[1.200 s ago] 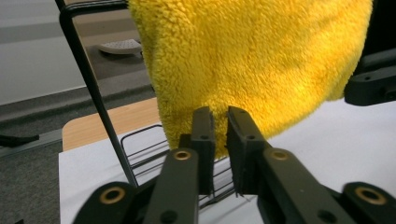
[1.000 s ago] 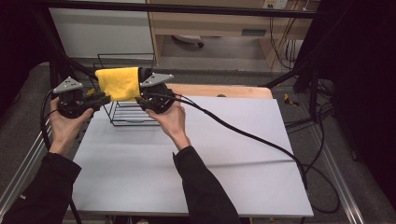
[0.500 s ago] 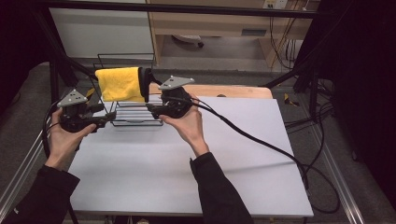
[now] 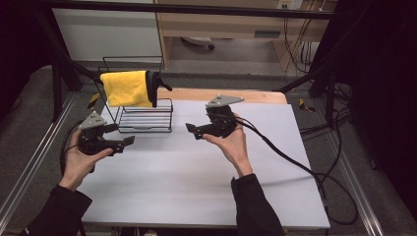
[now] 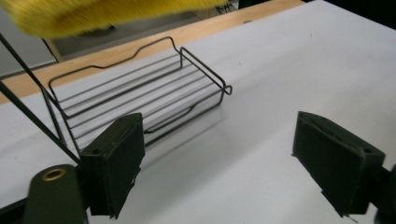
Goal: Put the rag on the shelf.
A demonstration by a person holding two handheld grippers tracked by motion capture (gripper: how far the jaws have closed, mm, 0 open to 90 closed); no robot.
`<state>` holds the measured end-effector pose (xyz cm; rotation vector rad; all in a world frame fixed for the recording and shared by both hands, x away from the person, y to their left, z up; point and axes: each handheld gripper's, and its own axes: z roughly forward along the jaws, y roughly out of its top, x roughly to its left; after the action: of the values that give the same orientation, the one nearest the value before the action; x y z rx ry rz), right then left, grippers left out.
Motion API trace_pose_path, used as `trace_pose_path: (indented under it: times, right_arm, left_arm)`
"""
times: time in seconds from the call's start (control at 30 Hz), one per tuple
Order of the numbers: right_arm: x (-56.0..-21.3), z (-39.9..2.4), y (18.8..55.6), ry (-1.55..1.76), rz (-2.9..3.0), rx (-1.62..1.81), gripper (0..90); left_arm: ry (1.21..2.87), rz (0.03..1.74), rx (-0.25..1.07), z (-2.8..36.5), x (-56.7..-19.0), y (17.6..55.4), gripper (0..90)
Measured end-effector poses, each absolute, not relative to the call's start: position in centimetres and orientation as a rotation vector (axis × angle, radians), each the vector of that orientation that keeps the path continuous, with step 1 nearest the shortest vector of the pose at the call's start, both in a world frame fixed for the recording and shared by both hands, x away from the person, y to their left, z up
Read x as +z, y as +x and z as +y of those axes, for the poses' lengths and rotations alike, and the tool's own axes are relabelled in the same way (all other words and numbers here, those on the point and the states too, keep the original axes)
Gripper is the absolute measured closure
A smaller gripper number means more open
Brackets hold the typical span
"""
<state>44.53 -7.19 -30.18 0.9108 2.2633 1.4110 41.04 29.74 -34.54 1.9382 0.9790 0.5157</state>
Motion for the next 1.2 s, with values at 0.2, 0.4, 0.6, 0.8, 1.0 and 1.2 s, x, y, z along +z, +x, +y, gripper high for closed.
trace_pose_path:
  times: [0.2,0.4,0.6,0.8,1.0,1.2]
  right_arm:
    - [-32.0,-11.1,43.4,0.98,2.25,1.389,5.8]
    - [-34.0,-14.7,42.1,1.042,2.243,1.358,3.6]
    - [-36.5,-18.0,40.8,1.111,2.235,1.355,2.3]
    - [-38.9,-20.7,39.9,1.136,2.253,1.355,1.1]
    - [-40.7,-22.8,39.0,1.143,2.26,1.357,0.7]
    - [-42.1,-24.5,38.1,1.162,2.264,1.364,0.7]
  left_arm:
    - [1.947,0.966,0.488,28.7,-35.8,40.5,11.1]
    - [1.957,0.944,0.466,27.6,-37.1,39.9,7.3]
    - [1.977,0.915,0.425,26.8,-38.8,39.4,5.8]
    - [1.997,0.902,0.404,26.8,-40.3,39.0,5.8]
    - [1.999,0.901,0.393,27.2,-41.1,38.6,5.8]
    - [2.009,0.901,0.397,27.5,-41.7,38.2,5.8]
